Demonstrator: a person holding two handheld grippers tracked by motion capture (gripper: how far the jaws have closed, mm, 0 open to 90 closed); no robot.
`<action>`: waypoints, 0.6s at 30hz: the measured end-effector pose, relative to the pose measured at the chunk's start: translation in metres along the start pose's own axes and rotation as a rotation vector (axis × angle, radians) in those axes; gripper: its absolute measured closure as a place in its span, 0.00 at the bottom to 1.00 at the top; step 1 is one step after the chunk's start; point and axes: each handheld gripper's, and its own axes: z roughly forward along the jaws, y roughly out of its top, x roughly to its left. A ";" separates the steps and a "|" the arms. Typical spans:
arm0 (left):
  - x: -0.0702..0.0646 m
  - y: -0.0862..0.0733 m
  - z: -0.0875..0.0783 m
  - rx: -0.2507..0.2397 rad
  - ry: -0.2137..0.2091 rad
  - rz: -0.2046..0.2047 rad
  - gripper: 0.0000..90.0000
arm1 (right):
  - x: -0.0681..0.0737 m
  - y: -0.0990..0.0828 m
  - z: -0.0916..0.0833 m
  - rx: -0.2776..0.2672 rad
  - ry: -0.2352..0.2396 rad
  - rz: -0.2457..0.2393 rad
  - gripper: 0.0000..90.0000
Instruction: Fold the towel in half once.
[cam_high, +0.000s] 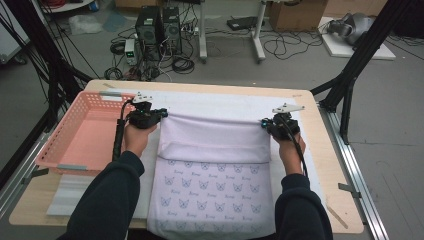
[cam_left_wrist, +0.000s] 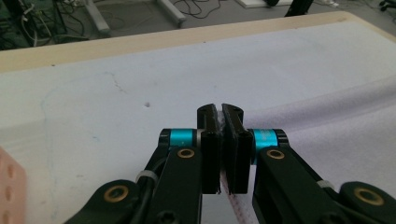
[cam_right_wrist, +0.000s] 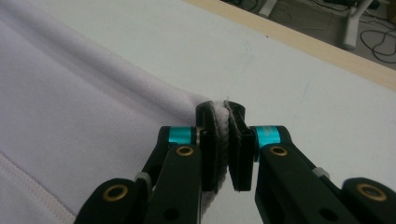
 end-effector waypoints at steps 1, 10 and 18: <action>0.002 -0.002 0.001 0.019 0.001 -0.009 0.96 | 0.001 0.003 0.003 0.005 -0.004 -0.005 0.94; 0.004 -0.007 -0.002 0.084 -0.021 -0.044 0.61 | 0.016 0.003 0.021 0.007 -0.060 0.030 0.70; -0.010 -0.027 -0.021 0.070 -0.144 -0.060 0.60 | 0.019 -0.011 0.006 0.032 0.047 0.047 0.68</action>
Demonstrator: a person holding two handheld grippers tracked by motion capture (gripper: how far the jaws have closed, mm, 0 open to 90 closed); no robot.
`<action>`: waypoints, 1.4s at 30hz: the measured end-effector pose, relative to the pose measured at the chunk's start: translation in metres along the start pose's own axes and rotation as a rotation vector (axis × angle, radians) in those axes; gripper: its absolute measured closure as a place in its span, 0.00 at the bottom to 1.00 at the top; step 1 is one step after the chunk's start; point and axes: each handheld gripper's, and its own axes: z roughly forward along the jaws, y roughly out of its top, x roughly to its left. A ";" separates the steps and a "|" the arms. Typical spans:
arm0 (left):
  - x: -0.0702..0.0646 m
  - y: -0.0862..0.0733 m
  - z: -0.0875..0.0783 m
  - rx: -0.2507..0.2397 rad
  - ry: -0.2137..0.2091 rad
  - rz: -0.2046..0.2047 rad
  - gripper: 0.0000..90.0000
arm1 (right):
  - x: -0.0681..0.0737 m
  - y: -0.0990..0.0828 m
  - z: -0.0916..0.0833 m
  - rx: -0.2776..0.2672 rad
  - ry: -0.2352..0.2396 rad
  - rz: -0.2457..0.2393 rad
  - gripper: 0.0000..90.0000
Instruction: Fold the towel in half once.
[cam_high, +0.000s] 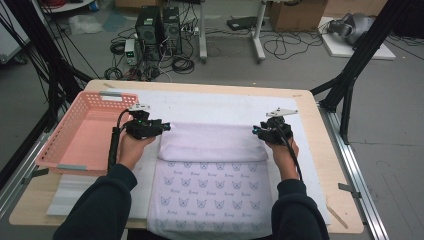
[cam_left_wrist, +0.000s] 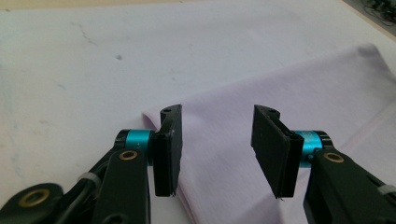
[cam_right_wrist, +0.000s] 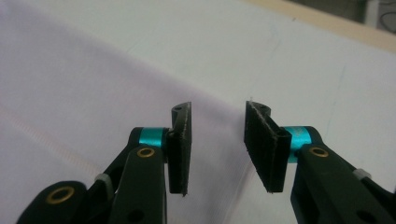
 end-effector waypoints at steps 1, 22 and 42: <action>-0.002 -0.004 -0.002 0.003 -0.026 0.000 0.60 | 0.001 -0.004 -0.002 0.004 0.020 -0.005 0.68; -0.035 -0.055 -0.020 0.012 -0.095 0.112 0.93 | 0.010 -0.062 -0.030 0.040 0.149 0.027 0.94; -0.055 -0.084 -0.067 -0.074 -0.167 0.145 0.92 | 0.044 -0.103 -0.086 -0.095 0.202 -0.005 0.94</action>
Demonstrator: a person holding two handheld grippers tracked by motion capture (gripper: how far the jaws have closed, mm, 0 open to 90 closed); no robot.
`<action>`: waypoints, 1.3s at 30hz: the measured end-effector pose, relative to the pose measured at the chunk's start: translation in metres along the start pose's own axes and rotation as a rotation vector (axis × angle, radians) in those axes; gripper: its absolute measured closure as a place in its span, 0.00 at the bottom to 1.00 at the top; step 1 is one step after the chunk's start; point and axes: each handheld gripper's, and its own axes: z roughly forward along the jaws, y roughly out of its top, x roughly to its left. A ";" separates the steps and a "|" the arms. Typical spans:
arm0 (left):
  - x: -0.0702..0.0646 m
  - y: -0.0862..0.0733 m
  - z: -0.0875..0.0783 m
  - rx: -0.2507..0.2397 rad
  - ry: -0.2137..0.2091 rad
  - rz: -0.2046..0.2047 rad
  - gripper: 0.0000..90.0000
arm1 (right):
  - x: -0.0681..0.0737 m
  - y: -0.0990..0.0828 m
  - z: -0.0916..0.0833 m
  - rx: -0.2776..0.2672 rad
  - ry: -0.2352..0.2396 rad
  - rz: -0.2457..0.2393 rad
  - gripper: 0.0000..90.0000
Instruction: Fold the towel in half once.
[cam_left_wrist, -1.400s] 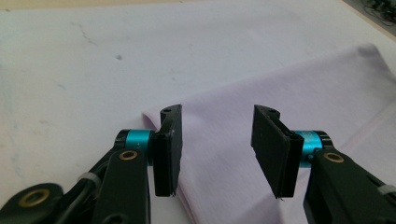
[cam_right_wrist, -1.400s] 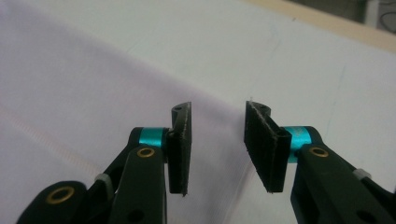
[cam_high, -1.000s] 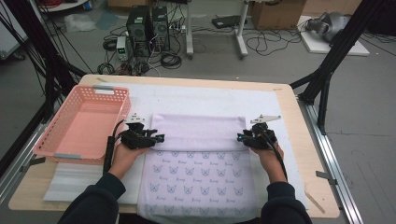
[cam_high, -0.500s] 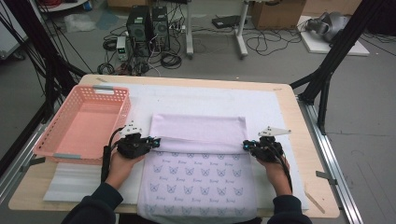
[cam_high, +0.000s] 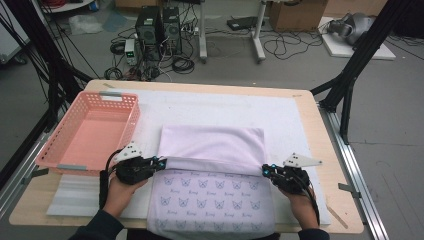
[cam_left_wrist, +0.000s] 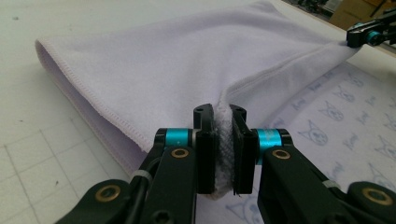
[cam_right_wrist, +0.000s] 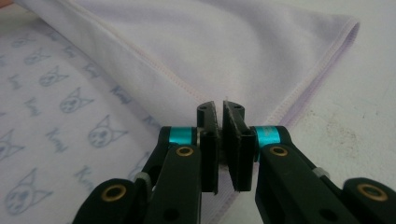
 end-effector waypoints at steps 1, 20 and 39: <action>-0.002 -0.002 -0.002 0.001 -0.006 0.003 0.92 | 0.002 -0.002 -0.003 -0.008 0.001 -0.005 0.94; -0.042 -0.024 -0.045 0.010 -0.060 0.044 0.91 | 0.040 -0.029 -0.056 -0.059 0.039 -0.046 0.94; -0.049 -0.033 -0.078 0.011 -0.099 -0.007 0.53 | 0.060 -0.050 -0.081 -0.028 0.124 -0.052 0.78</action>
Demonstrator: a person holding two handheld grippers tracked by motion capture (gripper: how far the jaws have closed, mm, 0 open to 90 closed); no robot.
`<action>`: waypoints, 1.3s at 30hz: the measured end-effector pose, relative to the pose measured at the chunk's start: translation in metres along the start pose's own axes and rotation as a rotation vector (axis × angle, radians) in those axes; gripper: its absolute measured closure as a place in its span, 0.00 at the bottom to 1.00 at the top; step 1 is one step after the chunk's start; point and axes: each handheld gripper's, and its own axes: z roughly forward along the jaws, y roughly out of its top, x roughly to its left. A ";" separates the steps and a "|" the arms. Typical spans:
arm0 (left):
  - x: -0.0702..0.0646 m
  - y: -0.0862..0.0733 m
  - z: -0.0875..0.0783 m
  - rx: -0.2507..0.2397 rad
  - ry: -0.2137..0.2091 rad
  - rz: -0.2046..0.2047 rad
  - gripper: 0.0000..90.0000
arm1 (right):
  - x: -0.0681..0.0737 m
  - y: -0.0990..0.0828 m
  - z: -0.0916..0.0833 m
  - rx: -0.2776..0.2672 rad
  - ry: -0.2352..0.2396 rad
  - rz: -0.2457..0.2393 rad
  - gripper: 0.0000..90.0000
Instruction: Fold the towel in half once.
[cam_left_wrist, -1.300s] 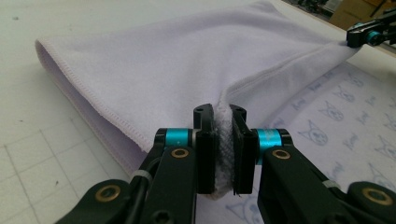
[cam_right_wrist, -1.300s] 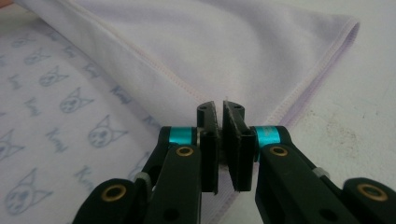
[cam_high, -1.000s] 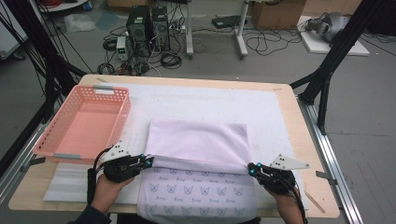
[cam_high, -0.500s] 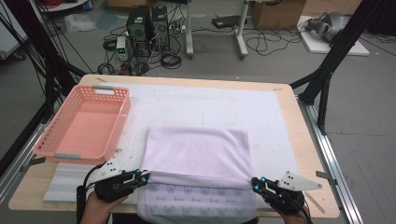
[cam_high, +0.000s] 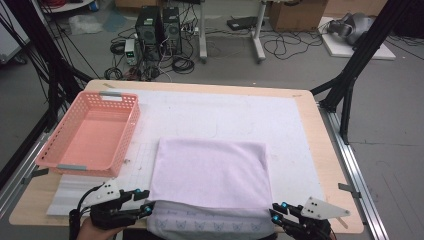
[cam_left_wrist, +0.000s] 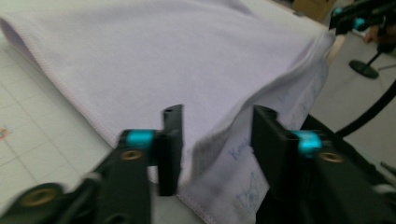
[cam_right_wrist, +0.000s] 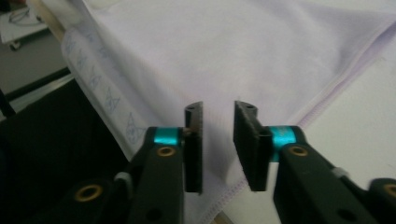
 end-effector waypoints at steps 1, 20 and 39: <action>0.004 0.002 -0.001 -0.022 0.003 -0.020 0.50 | -0.002 0.000 -0.001 -0.015 -0.001 0.018 0.75; 0.095 0.064 0.076 -0.031 0.161 -0.130 0.42 | -0.098 0.052 0.080 -0.006 -0.224 0.113 0.51; 0.133 0.066 0.141 0.135 0.304 -0.115 0.51 | -0.143 0.073 0.142 0.141 -0.282 0.107 0.56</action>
